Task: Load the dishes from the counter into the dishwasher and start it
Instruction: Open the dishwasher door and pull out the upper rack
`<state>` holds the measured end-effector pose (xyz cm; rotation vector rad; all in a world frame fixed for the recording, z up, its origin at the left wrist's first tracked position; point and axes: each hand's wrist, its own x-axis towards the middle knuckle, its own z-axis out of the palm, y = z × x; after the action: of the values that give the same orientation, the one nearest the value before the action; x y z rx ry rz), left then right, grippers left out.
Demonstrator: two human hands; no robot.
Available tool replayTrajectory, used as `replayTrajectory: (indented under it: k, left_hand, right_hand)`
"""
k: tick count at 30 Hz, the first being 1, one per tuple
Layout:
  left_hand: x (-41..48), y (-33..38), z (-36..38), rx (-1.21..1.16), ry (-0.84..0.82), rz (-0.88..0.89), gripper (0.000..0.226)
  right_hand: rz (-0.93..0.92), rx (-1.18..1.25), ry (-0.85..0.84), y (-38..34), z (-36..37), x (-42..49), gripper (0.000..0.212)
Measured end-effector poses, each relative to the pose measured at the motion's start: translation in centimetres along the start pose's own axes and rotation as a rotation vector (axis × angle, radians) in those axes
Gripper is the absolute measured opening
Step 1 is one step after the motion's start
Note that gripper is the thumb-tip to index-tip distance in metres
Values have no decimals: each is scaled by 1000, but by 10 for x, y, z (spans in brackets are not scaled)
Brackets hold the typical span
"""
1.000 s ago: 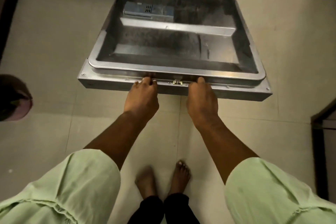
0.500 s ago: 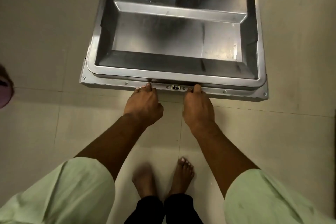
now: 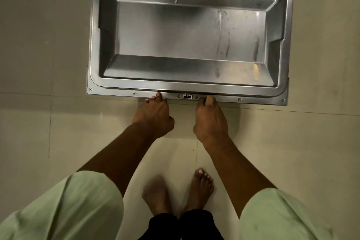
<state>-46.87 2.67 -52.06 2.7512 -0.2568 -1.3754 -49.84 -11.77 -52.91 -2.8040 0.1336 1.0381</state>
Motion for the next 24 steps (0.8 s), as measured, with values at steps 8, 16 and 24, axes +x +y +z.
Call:
replayTrajectory:
  k: [8, 16, 24]
  left_hand:
    - [-9, -7, -4, 39, -65, 57, 79]
    - [-64, -12, -60, 61, 232, 67, 63]
    - [-146, -20, -158, 4, 415, 41, 70]
  right_hand:
    - [19, 52, 15, -1, -11, -6, 64]
    - [-27, 104, 217, -21, -79, -39, 75]
    - [-68, 107, 324, -60, -185, -98, 78]
